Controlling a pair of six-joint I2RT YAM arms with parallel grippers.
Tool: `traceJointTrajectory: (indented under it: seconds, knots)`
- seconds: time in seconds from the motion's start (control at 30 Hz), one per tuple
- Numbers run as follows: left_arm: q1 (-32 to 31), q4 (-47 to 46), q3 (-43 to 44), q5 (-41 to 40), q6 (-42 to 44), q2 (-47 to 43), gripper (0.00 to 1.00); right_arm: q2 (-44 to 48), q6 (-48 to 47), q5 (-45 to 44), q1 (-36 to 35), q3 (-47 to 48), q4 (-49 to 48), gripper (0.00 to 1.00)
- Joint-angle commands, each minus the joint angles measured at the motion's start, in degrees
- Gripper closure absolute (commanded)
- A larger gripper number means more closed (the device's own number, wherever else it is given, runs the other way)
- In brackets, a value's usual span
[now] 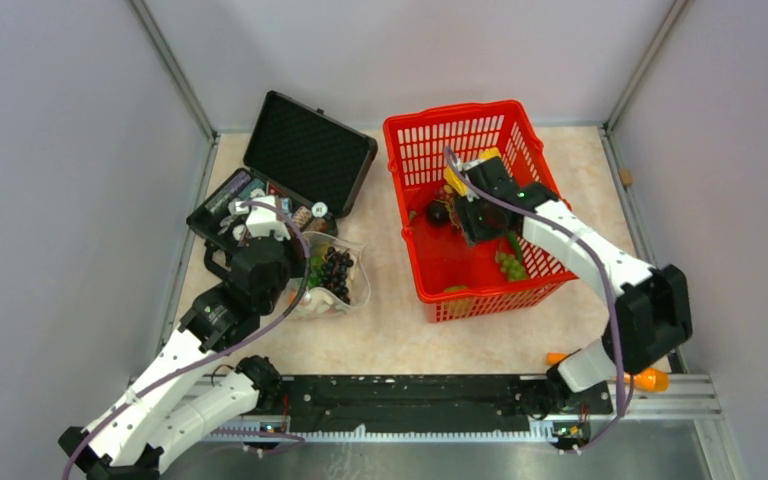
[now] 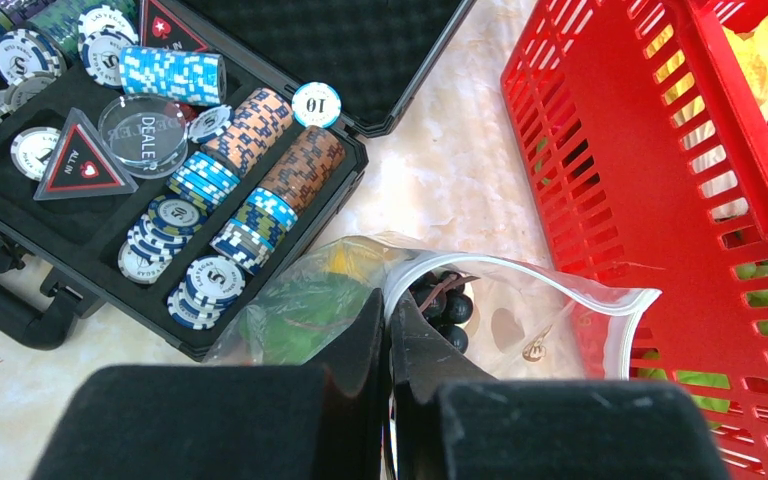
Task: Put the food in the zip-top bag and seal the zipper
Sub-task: Pick up the fake fruit from the bin, then place the fake fruit in the zipper food storage bag.
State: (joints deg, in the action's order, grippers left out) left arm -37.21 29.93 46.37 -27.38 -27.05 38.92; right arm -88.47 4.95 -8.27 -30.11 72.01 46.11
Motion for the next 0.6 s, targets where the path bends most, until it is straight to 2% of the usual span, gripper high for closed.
traceJointTrajectory:
  seconds: [0.0,0.13,0.33,0.47,0.57]
  knots:
    - [0.3,-3.3,0.3,0.5,0.3,0.5,0.98,9.1,1.5,-3.1,0.5,-0.5,-8.0,0.66]
    - [0.2,-3.5,0.5,0.8,0.5,1.0,0.98,17.6,2.4,2.4,0.5,-4.5,-16.5,0.70]
    - [0.3,-4.1,0.5,1.3,0.2,1.7,0.98,30.0,8.4,22.7,0.4,-14.9,-39.3,0.70]
    - [0.4,-4.2,0.7,1.6,0.2,2.0,0.98,32.6,12.5,39.1,0.5,-19.0,-52.7,0.69]
    - [0.3,-4.1,0.8,1.7,0.2,1.9,0.98,31.6,13.7,47.3,0.0,-18.5,-55.4,0.69]
